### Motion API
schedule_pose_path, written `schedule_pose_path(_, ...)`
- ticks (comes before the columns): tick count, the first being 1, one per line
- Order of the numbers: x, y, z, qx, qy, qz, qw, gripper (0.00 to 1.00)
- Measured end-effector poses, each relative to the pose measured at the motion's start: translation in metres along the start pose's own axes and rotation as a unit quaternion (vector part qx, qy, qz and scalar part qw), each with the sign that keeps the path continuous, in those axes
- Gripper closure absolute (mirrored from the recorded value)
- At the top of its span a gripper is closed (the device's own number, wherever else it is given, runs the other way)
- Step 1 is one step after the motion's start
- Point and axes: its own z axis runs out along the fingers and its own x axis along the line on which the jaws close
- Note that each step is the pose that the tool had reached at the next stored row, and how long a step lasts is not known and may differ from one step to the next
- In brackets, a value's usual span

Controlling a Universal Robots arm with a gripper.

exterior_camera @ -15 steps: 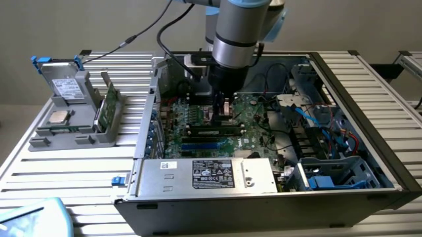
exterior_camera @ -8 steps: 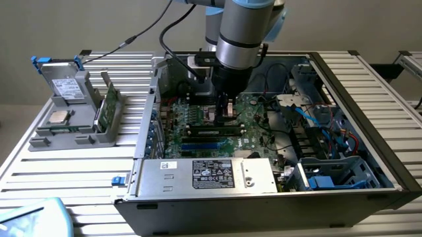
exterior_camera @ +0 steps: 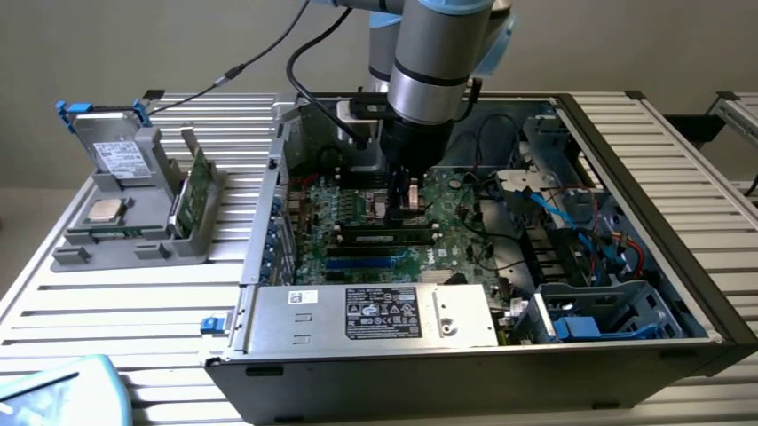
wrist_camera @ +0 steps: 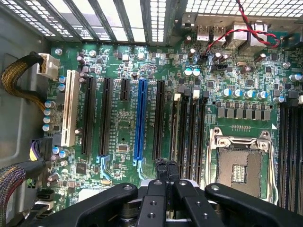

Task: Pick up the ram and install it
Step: 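Press down the ram until it locks into place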

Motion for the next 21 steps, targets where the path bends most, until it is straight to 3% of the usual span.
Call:
schedule_pose_path(7,0.0000,0.0002,0.0001,0.0000,-0.0001,0.001,1.0000,0.89)
schedule_pose_path(12,0.0000,0.0003,0.0002,0.0004,-0.0038,0.032,0.9995,0.89)
schedule_pose_path(16,0.0000,0.0003,0.0002,0.0001,-0.0071,0.060,0.9981,0.89)
schedule_pose_path(21,-0.0001,0.0002,0.0003,-0.0003,-0.0112,0.095,0.9954,0.89)
